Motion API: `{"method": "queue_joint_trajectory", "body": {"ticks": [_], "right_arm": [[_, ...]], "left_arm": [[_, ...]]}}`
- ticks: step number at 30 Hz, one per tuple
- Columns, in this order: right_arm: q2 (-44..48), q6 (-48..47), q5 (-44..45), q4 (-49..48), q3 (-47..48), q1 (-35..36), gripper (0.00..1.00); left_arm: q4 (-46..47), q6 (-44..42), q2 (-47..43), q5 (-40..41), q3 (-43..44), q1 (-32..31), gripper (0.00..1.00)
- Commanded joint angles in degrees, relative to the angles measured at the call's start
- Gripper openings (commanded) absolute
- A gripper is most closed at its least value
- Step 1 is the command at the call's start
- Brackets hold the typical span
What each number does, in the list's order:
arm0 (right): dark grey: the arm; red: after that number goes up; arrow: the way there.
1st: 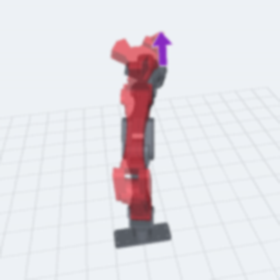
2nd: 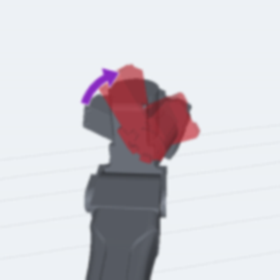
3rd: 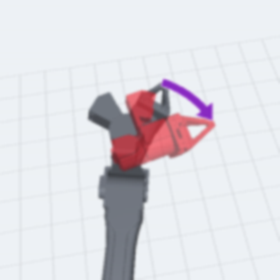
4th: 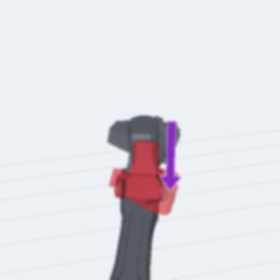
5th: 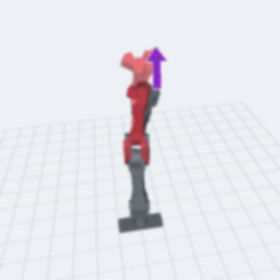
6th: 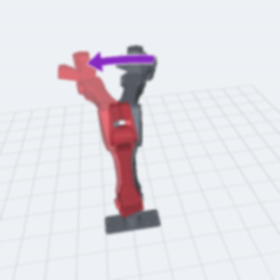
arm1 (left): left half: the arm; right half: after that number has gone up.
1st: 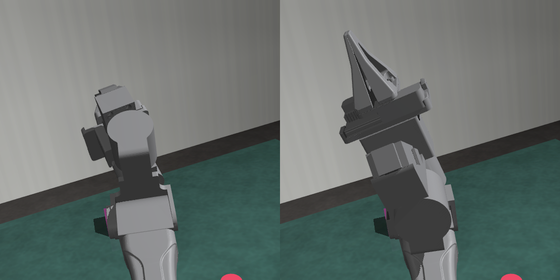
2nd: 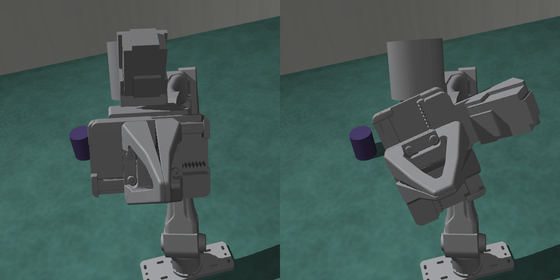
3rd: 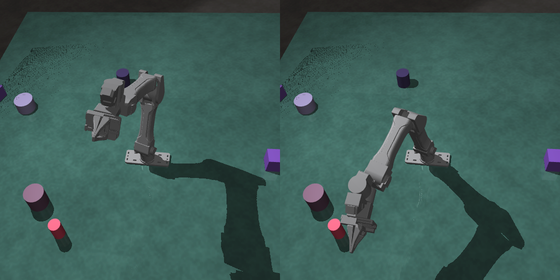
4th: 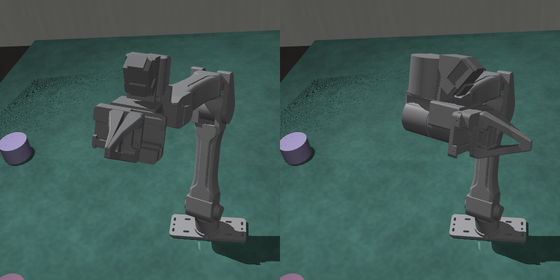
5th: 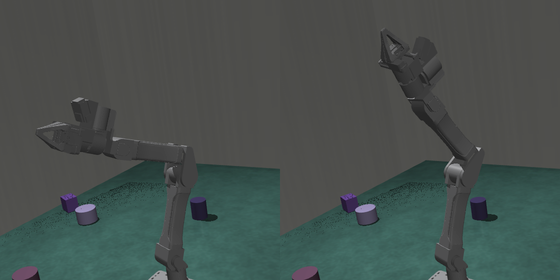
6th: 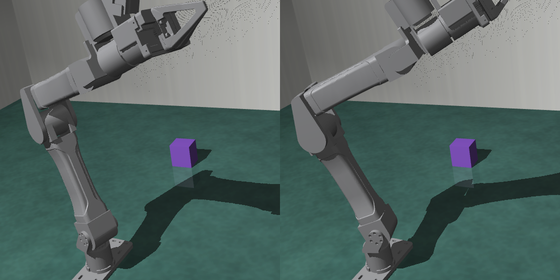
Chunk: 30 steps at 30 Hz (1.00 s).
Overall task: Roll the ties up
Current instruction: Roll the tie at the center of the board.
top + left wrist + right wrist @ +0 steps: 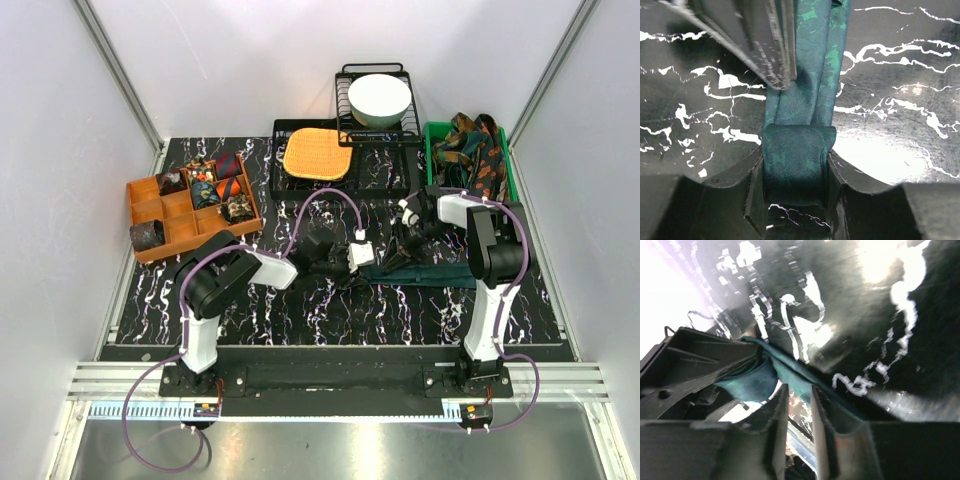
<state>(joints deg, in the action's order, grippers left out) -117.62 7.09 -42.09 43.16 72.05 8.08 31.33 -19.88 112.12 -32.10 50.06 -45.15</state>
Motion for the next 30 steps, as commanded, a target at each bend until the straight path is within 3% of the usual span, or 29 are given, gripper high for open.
{"method": "queue_joint_trajectory", "body": {"ticks": [1,2,5,10,20,24,27,28,30], "right_arm": [[6.08,-2.61,-4.29,0.26,0.46,-0.34,0.37],[6.52,-2.52,-5.63,0.35,0.37,-0.34,0.47],[7.67,-1.21,-9.67,-1.14,-0.94,-0.34,0.57],[7.32,-0.06,-13.72,-4.57,-3.93,0.53,0.53],[4.95,1.17,-12.85,-12.74,-6.13,3.7,0.49],[4.25,0.73,-12.41,-13.19,-6.31,3.96,0.35],[3.45,0.47,-11.53,-12.75,-6.22,4.05,0.14],[3.37,0.29,-10.92,-12.14,-6.13,3.97,0.0],[3.28,-0.49,-8.38,-10.99,-5.61,3.96,0.0]], "left_arm": [[-16.11,-6.75,1.7,6.78,0.29,-1.08,0.33],[-16.74,-6.66,2.14,7.22,0.56,-1.17,0.33],[-17.71,-6.84,2.67,8.1,1.35,-1.35,0.33],[-19.38,-6.05,3.02,7.75,2.32,-1.26,0.33],[-20.52,-5.17,3.37,6.61,2.85,-1.26,0.36],[-21.13,-5.08,3.46,6.52,3.2,-1.26,0.36],[-21.13,-4.82,3.29,6.08,3.37,-1.09,0.38],[-21.14,-4.64,3.37,5.99,3.46,-1.08,0.38],[-20.61,-3.51,3.55,5.12,3.29,-0.65,0.42]]}}
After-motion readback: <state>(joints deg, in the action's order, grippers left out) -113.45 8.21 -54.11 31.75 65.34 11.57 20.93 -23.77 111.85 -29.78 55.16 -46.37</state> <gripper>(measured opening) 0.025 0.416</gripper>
